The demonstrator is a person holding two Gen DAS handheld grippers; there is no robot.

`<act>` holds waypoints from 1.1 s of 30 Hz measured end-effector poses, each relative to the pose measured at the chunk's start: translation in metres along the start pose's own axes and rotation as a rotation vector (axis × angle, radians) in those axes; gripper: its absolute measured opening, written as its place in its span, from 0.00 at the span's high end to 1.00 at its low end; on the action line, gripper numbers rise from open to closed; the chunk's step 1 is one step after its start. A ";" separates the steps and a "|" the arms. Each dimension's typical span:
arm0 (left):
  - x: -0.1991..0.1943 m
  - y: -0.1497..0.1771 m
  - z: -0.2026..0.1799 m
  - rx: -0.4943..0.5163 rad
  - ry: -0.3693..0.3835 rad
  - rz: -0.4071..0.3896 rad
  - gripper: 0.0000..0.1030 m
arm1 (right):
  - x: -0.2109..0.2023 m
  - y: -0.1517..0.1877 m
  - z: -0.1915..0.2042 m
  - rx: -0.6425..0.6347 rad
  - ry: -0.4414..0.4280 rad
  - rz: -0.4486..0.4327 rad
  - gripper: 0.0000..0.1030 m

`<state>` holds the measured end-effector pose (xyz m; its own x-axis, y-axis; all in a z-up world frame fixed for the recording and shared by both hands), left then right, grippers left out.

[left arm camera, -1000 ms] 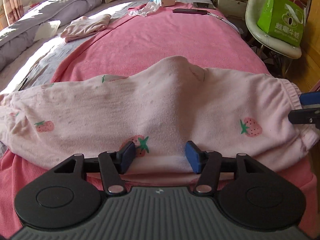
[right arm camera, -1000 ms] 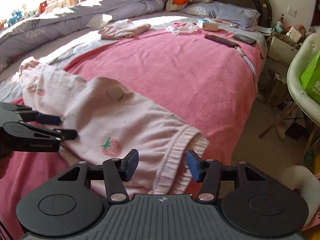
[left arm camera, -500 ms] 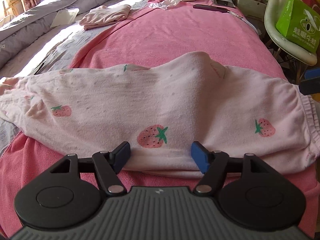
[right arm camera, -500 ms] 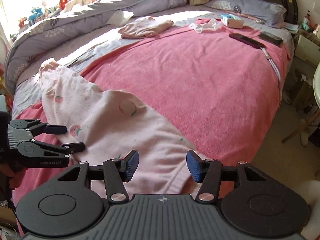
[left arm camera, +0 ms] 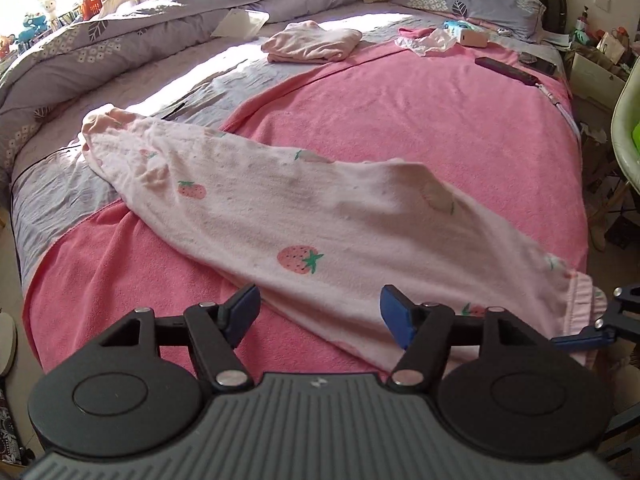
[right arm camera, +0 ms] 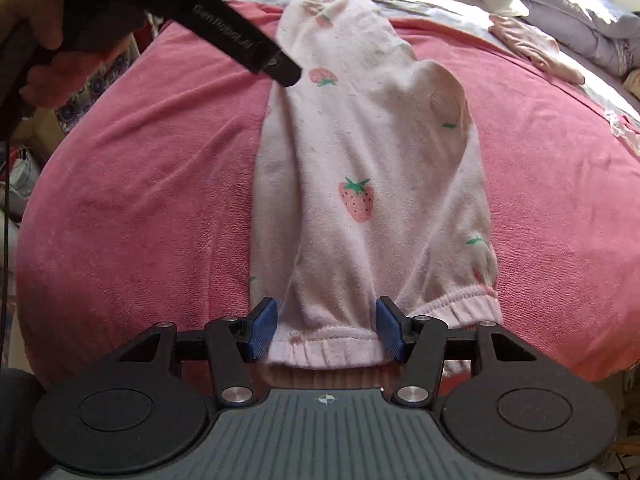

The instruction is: Fold clothes

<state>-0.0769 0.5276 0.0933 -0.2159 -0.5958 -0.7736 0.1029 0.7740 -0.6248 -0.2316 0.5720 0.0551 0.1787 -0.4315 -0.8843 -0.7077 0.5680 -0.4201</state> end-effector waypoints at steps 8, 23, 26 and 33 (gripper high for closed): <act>0.029 0.041 -0.059 0.051 -0.074 0.036 0.32 | -0.047 -0.019 -0.083 0.108 -0.130 -0.035 0.47; 0.044 0.019 -0.036 -0.490 -0.381 0.040 0.31 | 0.109 -0.153 -0.198 0.334 -0.344 0.005 0.59; 0.051 0.022 -0.035 -0.586 -0.424 0.086 0.31 | 0.132 -0.172 -0.175 0.244 -0.416 0.045 0.59; 0.056 0.020 -0.033 -0.669 -0.473 0.132 0.24 | 0.145 -0.172 -0.148 0.121 -0.340 0.135 0.86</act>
<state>-0.1191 0.5169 0.0408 0.2041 -0.4026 -0.8923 -0.5325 0.7192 -0.4463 -0.1855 0.3081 0.0295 0.3206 -0.1018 -0.9417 -0.6585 0.6907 -0.2988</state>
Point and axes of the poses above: each gripper's, at about its wrist camera, not at the fingertips, and x roughly the way its jaws point, z to its left, y to its underside, the point moved 4 cm from there along x, roughly the way its jaws point, and after that the axes turned 11 degrees about y, right-handed, at the moved point
